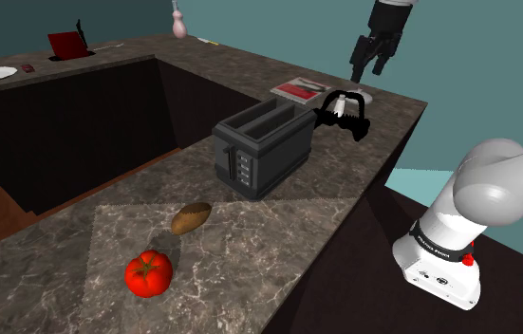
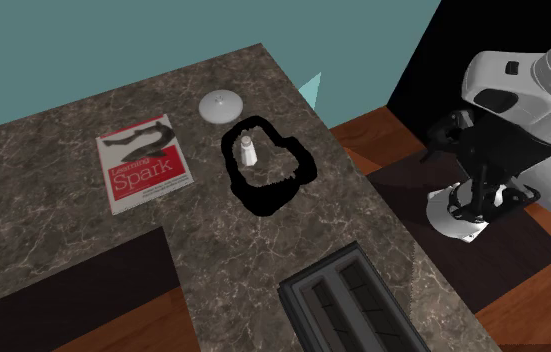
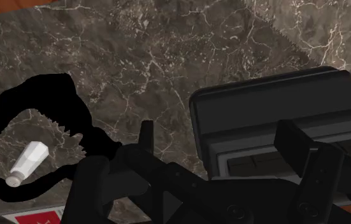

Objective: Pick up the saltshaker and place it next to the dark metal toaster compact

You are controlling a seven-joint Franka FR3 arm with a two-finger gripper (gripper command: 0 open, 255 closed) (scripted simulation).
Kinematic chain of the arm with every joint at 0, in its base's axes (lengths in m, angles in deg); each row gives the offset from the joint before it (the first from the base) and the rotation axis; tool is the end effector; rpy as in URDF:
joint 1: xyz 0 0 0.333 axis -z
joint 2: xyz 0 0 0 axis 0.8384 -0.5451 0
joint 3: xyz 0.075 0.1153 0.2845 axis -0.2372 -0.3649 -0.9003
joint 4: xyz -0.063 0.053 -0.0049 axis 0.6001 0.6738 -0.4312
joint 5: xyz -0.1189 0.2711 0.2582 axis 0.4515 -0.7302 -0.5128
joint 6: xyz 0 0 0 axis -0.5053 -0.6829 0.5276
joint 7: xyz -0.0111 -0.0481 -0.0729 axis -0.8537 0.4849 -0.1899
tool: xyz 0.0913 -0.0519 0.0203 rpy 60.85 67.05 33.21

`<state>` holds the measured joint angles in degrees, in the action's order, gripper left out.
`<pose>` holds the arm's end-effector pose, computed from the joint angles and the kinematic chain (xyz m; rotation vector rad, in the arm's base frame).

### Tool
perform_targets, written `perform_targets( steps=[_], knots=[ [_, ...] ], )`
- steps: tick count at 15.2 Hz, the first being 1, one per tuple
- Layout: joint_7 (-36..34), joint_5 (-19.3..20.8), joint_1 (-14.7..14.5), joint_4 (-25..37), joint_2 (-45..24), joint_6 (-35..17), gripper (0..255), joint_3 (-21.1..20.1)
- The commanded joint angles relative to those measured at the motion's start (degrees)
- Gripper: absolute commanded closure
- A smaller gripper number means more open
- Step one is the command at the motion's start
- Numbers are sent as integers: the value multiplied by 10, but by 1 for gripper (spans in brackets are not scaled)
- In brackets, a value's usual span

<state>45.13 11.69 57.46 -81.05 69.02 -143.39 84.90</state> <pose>0.3212 -0.0296 0.6050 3.0948 -0.2735 0.1073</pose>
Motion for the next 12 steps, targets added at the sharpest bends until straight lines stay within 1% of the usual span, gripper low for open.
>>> perform_targets(
  steps=[1,7,12],
  knots=[
    [0,0,0,0,0,0,0,0],
    [26,34,26,-39,-46,-107,0,46],
    [47,56,45,-51,-103,-197,0,86]
  ],
)
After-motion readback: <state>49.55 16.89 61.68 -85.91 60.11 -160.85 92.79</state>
